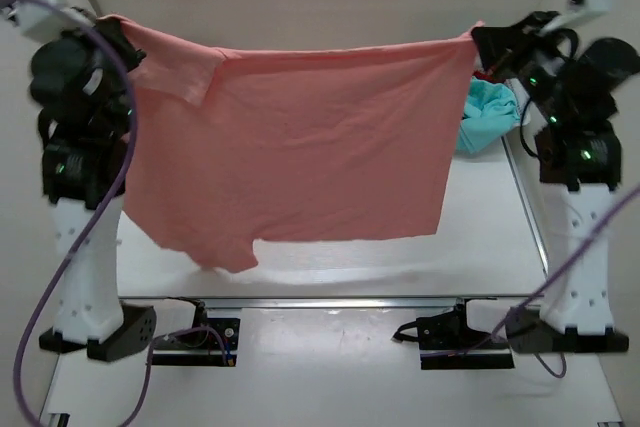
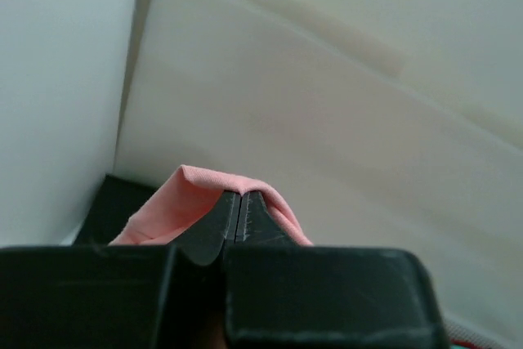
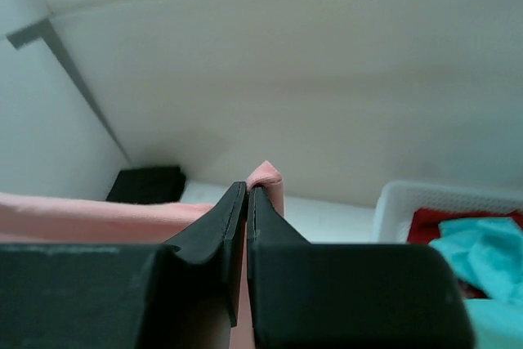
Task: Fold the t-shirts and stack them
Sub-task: Flatten out the tshirt, then fold the flattened tshirt in 1/3 of the way
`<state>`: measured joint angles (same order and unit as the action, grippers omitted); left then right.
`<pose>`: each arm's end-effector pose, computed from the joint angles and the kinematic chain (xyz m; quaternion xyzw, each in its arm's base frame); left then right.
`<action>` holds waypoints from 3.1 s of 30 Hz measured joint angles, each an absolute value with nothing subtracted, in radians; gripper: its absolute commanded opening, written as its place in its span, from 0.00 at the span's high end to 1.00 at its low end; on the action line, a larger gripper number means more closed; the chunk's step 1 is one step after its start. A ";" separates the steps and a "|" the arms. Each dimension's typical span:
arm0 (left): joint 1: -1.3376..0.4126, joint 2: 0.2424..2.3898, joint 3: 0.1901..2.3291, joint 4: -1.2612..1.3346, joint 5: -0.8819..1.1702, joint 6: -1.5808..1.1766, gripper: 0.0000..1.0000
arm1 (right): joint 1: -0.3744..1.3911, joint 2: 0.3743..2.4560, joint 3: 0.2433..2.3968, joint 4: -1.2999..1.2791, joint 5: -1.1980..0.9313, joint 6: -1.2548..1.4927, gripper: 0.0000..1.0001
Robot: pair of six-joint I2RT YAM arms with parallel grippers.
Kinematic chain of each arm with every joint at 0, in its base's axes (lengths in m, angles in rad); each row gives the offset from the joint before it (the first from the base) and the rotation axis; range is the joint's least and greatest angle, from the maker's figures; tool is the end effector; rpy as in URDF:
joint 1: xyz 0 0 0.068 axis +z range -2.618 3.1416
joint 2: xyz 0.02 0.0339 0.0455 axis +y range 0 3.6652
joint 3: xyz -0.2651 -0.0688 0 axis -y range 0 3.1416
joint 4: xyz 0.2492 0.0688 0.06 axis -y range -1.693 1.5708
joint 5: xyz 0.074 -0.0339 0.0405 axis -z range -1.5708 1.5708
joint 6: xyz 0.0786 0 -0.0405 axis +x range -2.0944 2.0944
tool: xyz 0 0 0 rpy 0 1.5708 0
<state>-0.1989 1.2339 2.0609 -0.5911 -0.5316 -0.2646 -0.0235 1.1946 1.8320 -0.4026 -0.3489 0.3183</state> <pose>0.1988 0.0006 0.6208 -0.2258 0.5901 -0.0158 0.7749 0.2315 0.0214 0.5910 -0.0305 0.6243 0.2199 0.7490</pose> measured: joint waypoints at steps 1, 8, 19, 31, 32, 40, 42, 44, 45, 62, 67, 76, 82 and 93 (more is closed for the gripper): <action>-0.178 1.268 2.041 -0.588 -0.509 -0.289 1.00 | -0.004 1.239 1.830 -0.402 -0.348 0.318 1.00; -0.056 1.758 2.114 -0.609 -0.259 -0.444 1.00 | 0.052 1.768 2.014 -0.479 -0.357 0.311 1.00; 0.064 1.769 2.322 -0.665 -0.132 -0.502 1.00 | 0.044 1.771 2.164 -0.501 -0.375 0.352 1.00; -0.008 1.031 1.400 -0.543 -0.079 -0.580 1.00 | 0.001 1.440 1.422 -0.361 -0.535 0.419 1.00; -0.008 1.021 1.304 -0.550 -0.061 -0.593 1.00 | -0.004 1.448 1.327 -0.353 -0.550 0.423 1.00; -0.006 1.000 0.709 -0.782 0.107 -0.721 1.00 | -0.055 1.363 0.804 -0.412 -0.565 0.456 1.00; -0.006 0.962 0.702 -0.821 0.122 -0.735 1.00 | -0.052 1.305 0.768 -0.445 -0.558 0.455 1.00; -0.010 0.904 0.720 -0.867 0.132 -0.747 1.00 | -0.047 1.259 0.768 -0.468 -0.555 0.450 0.99; -0.012 0.878 0.751 -0.898 0.132 -0.753 1.00 | -0.043 1.227 0.770 -0.480 -0.554 0.448 1.00; -0.015 0.864 0.916 -1.115 0.161 -0.744 1.00 | -0.032 1.097 0.831 -0.655 -0.500 0.409 1.00; -0.017 0.850 0.916 -1.229 0.154 -0.734 1.00 | -0.026 1.042 0.784 -0.755 -0.463 0.395 1.00; -0.009 0.831 0.908 -1.267 0.107 -0.772 1.00 | -0.065 1.079 0.699 -0.875 -0.409 0.381 1.00; 0.033 0.963 0.908 -1.137 0.096 -0.814 1.00 | -0.059 1.232 0.714 -0.846 -0.387 0.366 1.00; 0.094 1.246 0.988 -0.968 0.088 -0.813 1.00 | -0.093 1.491 0.947 -0.775 -0.385 0.364 1.00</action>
<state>0.0937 1.2465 0.9882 -0.9680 0.0875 -0.8127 -0.0933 1.4914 0.9474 -0.7753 -0.3855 0.3637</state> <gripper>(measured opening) 0.019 0.007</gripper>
